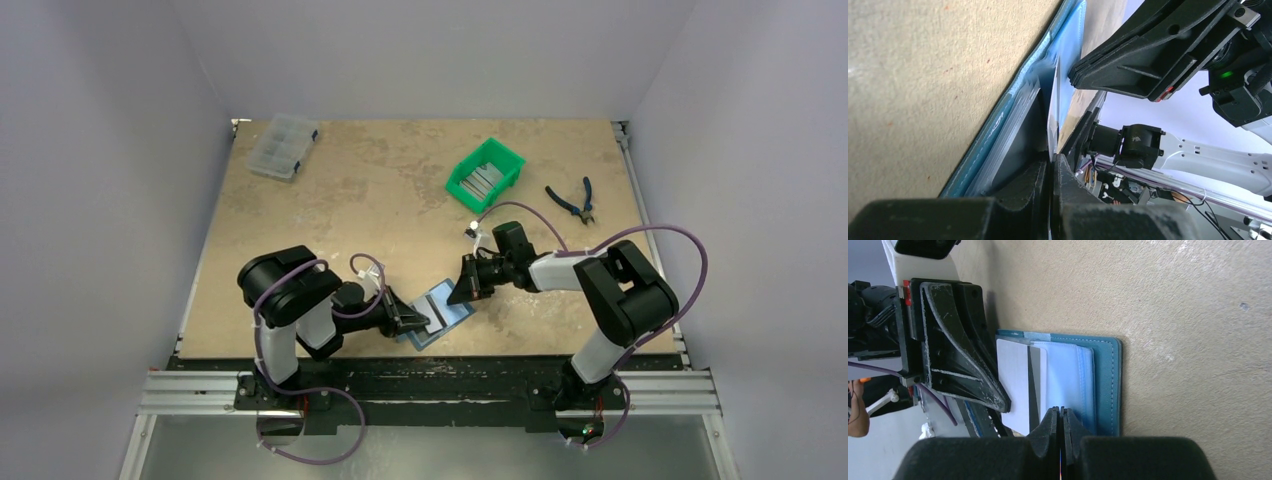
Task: Put the credit cards into the card holder
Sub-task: Insert the credit card into the card holder.
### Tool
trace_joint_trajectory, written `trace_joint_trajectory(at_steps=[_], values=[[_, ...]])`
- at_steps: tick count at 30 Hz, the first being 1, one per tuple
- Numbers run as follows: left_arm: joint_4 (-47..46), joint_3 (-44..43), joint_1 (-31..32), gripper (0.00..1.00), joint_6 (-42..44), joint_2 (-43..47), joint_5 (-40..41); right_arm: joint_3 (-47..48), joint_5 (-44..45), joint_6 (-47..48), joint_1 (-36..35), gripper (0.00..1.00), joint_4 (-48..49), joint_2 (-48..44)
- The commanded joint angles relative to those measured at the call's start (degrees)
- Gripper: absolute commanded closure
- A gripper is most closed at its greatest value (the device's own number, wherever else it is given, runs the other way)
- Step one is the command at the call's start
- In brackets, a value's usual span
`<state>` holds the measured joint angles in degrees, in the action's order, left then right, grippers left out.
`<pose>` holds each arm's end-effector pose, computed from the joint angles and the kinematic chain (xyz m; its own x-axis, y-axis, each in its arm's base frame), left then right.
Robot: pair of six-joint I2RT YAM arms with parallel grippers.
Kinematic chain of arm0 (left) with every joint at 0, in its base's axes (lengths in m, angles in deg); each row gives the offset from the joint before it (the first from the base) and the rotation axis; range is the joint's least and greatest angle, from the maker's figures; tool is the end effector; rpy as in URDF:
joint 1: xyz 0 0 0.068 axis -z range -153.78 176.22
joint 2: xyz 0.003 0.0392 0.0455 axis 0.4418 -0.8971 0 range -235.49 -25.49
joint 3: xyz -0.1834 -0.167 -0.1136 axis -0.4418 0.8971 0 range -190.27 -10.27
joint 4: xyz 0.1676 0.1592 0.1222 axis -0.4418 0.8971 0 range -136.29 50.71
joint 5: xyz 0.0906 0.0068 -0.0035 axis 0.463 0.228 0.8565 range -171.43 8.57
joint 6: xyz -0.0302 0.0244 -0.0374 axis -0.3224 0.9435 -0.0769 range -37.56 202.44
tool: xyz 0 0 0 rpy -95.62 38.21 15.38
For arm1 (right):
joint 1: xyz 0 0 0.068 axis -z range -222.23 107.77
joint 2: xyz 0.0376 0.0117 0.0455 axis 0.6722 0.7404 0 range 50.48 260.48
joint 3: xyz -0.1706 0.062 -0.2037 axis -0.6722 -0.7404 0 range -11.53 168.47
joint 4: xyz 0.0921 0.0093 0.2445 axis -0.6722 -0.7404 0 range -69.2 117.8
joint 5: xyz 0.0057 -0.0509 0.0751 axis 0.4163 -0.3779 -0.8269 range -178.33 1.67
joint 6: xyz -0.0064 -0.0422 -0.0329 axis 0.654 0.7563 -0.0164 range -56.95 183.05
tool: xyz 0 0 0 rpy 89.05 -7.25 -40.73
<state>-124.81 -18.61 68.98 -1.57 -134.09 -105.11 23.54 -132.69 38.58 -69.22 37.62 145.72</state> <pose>0.1507 -0.1591 0.0725 -0.9192 -0.3905 0.0511 -0.1771 0.2939 -0.9393 0.2395 0.1500 0.1172 -0.9235 -0.1379 -0.3578 -0.3730 0.5402 0.7543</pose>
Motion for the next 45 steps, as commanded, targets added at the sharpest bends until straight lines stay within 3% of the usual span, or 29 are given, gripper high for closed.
trace_joint_trajectory(at_steps=[1,17,25,31,36,39,45], values=[[-6.45,1.94,-0.2,1.0,-0.4,-1.34,4.44,-1.38,0.9,0.06,-0.09,1.0,1.5,0.69],[-11.86,1.51,6.68,1.0,-1.28,-3.68,15.71,-2.69,1.36,-1.8,-0.17,1.0,2.84,-0.44],[-6.7,0.58,9.62,1.0,-0.7,-2.53,21.04,-0.6,3.42,-1.94,-0.02,1.0,-3.16,-6.2],[-1.87,-0.64,9.85,1.0,-1.52,-1.63,20.38,3.59,9.45,2.19,2.54,0.83,-11.44,-9.29],[10.08,-3.32,9.97,1.0,-1.12,2.91,20.67,4.04,9.64,3.89,2.74,0.73,-11.42,-6.0],[11.48,-5.03,10.03,1.0,-2.63,2.43,19.75,3.5,9.31,3.72,2.7,0.69,-10.2,-4.25],[8.65,-6.46,10.06,1.0,-5.25,-1.79,19.34,1.83,6.52,1.73,2.27,0.89,-5.4,-2.07]])
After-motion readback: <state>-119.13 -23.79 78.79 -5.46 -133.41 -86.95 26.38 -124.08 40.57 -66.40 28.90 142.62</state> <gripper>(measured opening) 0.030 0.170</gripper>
